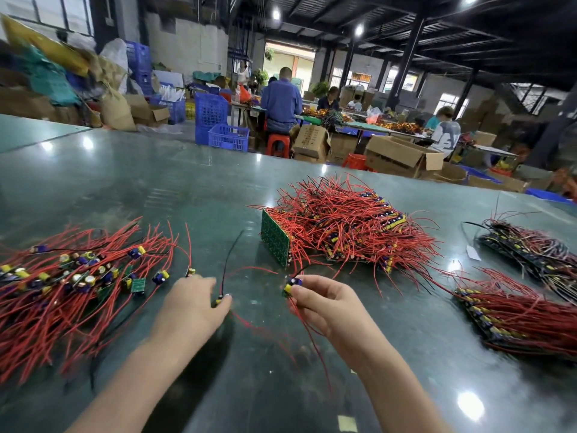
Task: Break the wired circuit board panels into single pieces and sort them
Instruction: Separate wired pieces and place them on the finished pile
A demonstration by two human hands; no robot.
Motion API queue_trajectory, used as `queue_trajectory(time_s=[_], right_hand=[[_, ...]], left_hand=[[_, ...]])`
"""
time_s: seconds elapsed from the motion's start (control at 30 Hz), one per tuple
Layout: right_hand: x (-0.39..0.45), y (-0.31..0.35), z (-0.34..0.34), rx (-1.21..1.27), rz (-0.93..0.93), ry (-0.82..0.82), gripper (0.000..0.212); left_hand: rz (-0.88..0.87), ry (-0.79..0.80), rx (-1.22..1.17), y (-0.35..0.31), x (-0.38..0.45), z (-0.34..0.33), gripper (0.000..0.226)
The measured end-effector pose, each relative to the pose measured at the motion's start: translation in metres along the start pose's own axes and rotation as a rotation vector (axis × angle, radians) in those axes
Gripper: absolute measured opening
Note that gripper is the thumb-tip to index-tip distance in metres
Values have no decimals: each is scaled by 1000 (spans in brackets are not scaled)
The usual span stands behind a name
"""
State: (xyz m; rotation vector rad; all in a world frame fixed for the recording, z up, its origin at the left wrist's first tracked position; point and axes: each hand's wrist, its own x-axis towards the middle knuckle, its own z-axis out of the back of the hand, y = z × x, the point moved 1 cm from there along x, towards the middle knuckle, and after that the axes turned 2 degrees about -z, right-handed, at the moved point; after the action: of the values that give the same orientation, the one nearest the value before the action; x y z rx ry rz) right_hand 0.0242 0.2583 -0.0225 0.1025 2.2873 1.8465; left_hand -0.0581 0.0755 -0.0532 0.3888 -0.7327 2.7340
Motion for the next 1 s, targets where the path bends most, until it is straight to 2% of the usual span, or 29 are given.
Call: queue_trajectory(time_s=[0.03, 0.07, 0.1, 0.17, 0.2, 0.23, 0.37, 0.43, 0.53, 0.6, 0.7, 0.8, 0.87, 1.0], right_hand=[[-1, 0, -1, -39, 14, 12, 17], [-2, -1, -2, -78, 29, 24, 16], [-3, -3, -5, -114, 44, 35, 13], [-3, -4, -9, -143, 78, 41, 9], [-3, -5, -9, -134, 90, 38, 10], [-3, -5, -9, -118, 99, 41, 11], [-6, 1, -5, -264, 210, 85, 14], [-6, 1, -3, -332, 236, 58, 12], [-3, -1, -1, -293, 243, -15, 13], [-2, -2, 0, -331, 312, -30, 22], [-5, 0, -5, -470, 461, 3, 19], [-3, -1, -5, -567, 556, -55, 30], [-3, -2, -4, -561, 568, -64, 32], [-4, -1, -3, -481, 597, -68, 20]], left_hand=[[-80, -114, -88, -4, -3, -1, 26], [-150, -209, -280, -11, -7, -1, 23], [-175, -205, -540, -20, -12, 0, 19], [-133, 20, -1025, -39, -20, 0, 19], [-100, 118, -1179, -45, -23, -3, 18], [-74, 153, -1233, -46, -24, -6, 16], [11, 152, -1354, -43, -21, -6, 20], [64, 190, -1455, -42, -22, -6, 30], [121, 239, -1538, -42, -22, -8, 38], [139, 252, -1515, -41, -22, -8, 37], [120, 318, -1421, -43, -25, -7, 34], [122, 404, -1426, -45, -27, -9, 32], [159, 434, -1452, -46, -28, -10, 35], [170, 489, -1410, -47, -30, -11, 36]])
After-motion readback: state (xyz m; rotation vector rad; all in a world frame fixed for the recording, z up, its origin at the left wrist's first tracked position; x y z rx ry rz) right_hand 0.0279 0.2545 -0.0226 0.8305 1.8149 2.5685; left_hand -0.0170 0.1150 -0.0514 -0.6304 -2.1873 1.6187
